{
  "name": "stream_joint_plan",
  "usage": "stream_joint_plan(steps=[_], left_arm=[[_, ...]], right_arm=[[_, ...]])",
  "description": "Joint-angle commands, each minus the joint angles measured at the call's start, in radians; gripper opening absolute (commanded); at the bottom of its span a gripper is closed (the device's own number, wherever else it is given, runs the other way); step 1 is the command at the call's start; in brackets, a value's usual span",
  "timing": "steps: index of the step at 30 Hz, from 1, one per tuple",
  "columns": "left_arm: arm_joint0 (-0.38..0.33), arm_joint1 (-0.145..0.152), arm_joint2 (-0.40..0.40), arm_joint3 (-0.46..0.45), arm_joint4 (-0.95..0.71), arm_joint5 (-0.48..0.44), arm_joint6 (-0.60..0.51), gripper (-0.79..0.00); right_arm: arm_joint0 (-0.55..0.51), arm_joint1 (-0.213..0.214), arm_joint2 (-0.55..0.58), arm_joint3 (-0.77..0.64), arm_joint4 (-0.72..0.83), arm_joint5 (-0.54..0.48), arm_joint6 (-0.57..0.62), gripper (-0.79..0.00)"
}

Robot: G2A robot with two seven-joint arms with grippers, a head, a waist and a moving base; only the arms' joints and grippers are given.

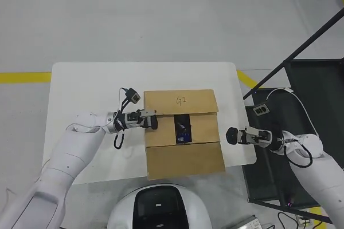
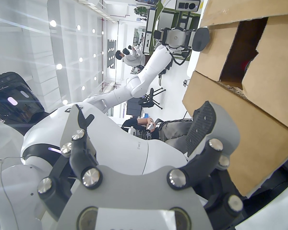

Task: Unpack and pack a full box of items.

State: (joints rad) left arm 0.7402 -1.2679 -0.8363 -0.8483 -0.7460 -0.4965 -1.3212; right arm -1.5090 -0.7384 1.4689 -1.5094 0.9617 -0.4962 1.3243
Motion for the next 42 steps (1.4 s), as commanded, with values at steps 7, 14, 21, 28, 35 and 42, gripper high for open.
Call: stream_joint_plan(steps=[7, 14, 21, 28, 35, 42], left_arm=[[-0.068, -0.034, 0.002, 0.038, -0.051, -0.025, 0.023, 0.000], [-0.136, -0.059, 0.006, 0.062, -0.032, -0.065, 0.062, 0.000], [-0.241, -0.108, 0.048, 0.185, 0.038, -0.143, 0.156, 0.000], [-0.317, -0.167, 0.077, 0.333, 0.047, -0.198, 0.262, 0.000], [-0.379, -0.219, 0.112, 0.458, 0.116, -0.194, 0.391, 0.000], [-0.411, -0.262, 0.154, 0.547, 0.240, -0.156, 0.550, 0.000]], right_arm=[[-0.001, -0.019, 0.022, 0.006, -0.015, 0.007, 0.007, 0.000], [0.002, -0.034, 0.034, 0.016, -0.033, 0.014, 0.014, 0.000], [0.005, -0.047, 0.043, 0.020, -0.055, 0.014, 0.014, 0.000], [0.006, -0.056, 0.054, 0.024, -0.076, 0.018, 0.018, 0.000], [0.014, -0.065, 0.056, 0.034, -0.093, 0.019, 0.019, 0.000], [0.021, -0.073, 0.057, 0.039, -0.106, 0.018, 0.018, 0.000]])
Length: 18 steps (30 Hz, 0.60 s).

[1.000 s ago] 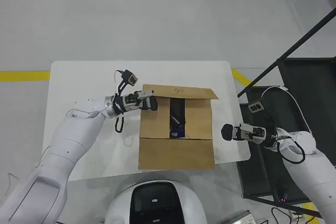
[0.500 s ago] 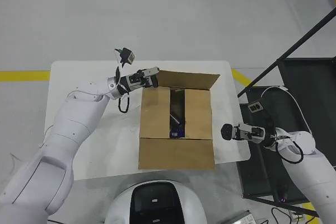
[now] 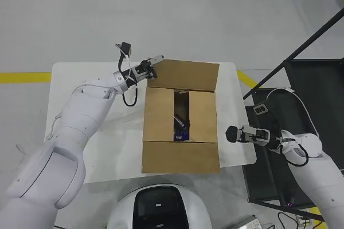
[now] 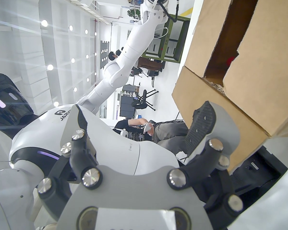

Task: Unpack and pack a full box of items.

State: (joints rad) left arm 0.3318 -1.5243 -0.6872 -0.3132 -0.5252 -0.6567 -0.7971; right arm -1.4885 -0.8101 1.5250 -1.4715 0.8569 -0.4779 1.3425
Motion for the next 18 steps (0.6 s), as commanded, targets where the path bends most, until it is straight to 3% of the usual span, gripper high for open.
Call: stream_joint_plan(steps=[1, 12, 18], left_arm=[[-0.006, -0.010, 0.009, 0.023, 0.035, 0.012, 0.043, 0.000], [-0.033, -0.041, 0.060, 0.093, 0.233, 0.108, 0.201, 0.000], [-0.032, -0.046, 0.063, 0.108, 0.273, 0.144, 0.147, 0.000]], right_arm=[[0.000, -0.002, 0.002, 0.003, -0.003, 0.000, 0.000, 0.000], [-0.002, -0.011, 0.005, 0.007, -0.013, 0.005, 0.005, 0.000], [0.004, -0.016, -0.006, 0.012, -0.025, 0.012, 0.012, 0.000]])
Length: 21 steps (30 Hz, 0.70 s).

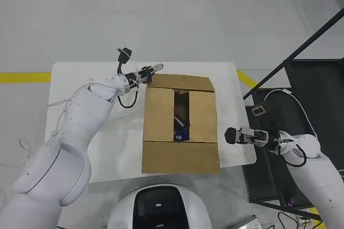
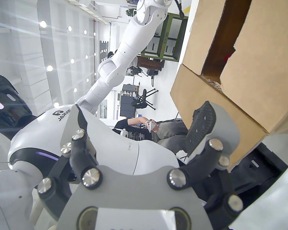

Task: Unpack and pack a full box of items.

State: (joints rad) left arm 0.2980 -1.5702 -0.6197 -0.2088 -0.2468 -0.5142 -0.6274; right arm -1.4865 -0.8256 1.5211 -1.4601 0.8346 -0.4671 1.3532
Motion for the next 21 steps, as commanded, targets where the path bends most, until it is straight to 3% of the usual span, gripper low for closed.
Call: stream_joint_plan(steps=[1, 10, 14, 17, 21], left_arm=[[0.001, 0.001, -0.006, 0.009, -0.002, 0.001, -0.031, 0.000], [0.013, 0.017, -0.035, 0.026, -0.006, -0.036, -0.118, 0.000], [0.014, 0.028, -0.049, 0.038, -0.001, -0.050, -0.107, 0.000], [0.011, 0.042, -0.072, 0.047, -0.017, -0.093, -0.037, 0.000], [0.004, 0.070, -0.107, 0.047, -0.050, -0.197, -0.057, 0.000]], right_arm=[[0.004, -0.002, -0.004, 0.000, -0.004, 0.002, 0.002, 0.000], [0.022, -0.010, -0.028, 0.006, -0.011, 0.016, 0.016, 0.000], [0.034, -0.013, -0.041, 0.008, -0.023, 0.020, 0.020, 0.000], [0.048, -0.014, -0.049, 0.010, -0.057, 0.017, 0.017, 0.000], [0.085, -0.017, -0.083, 0.000, -0.124, 0.012, 0.012, 0.000]])
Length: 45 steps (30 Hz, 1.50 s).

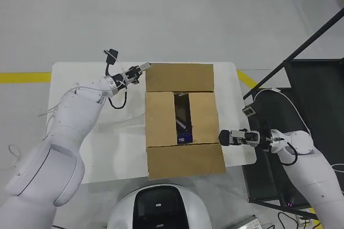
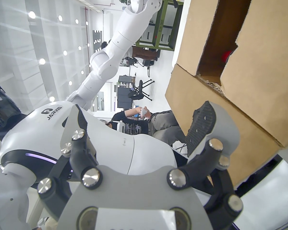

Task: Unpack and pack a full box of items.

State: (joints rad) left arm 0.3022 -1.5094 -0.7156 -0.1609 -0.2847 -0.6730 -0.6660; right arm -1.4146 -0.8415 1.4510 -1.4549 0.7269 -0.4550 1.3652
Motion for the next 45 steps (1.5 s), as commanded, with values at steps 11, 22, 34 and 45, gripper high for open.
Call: stream_joint_plan(steps=[11, 22, 34, 45], left_arm=[[0.068, 0.110, -0.087, -0.170, -0.101, -0.180, -0.301, 0.000], [0.330, 0.320, -0.200, -0.677, -0.167, -0.049, -0.433, 0.000], [0.458, 0.415, -0.296, -0.871, -0.261, 0.052, -0.533, 0.000], [0.481, 0.417, -0.281, -0.926, -0.182, 0.130, -0.496, 0.000]], right_arm=[[0.183, -0.034, -0.200, -0.060, -0.247, 0.073, -0.080, 0.000], [0.284, -0.070, -0.342, -0.091, -0.411, 0.213, -0.262, 0.000], [0.294, -0.079, -0.363, -0.083, -0.417, 0.243, -0.310, 0.000], [0.280, -0.085, -0.371, -0.081, -0.372, 0.281, -0.330, 0.000]])
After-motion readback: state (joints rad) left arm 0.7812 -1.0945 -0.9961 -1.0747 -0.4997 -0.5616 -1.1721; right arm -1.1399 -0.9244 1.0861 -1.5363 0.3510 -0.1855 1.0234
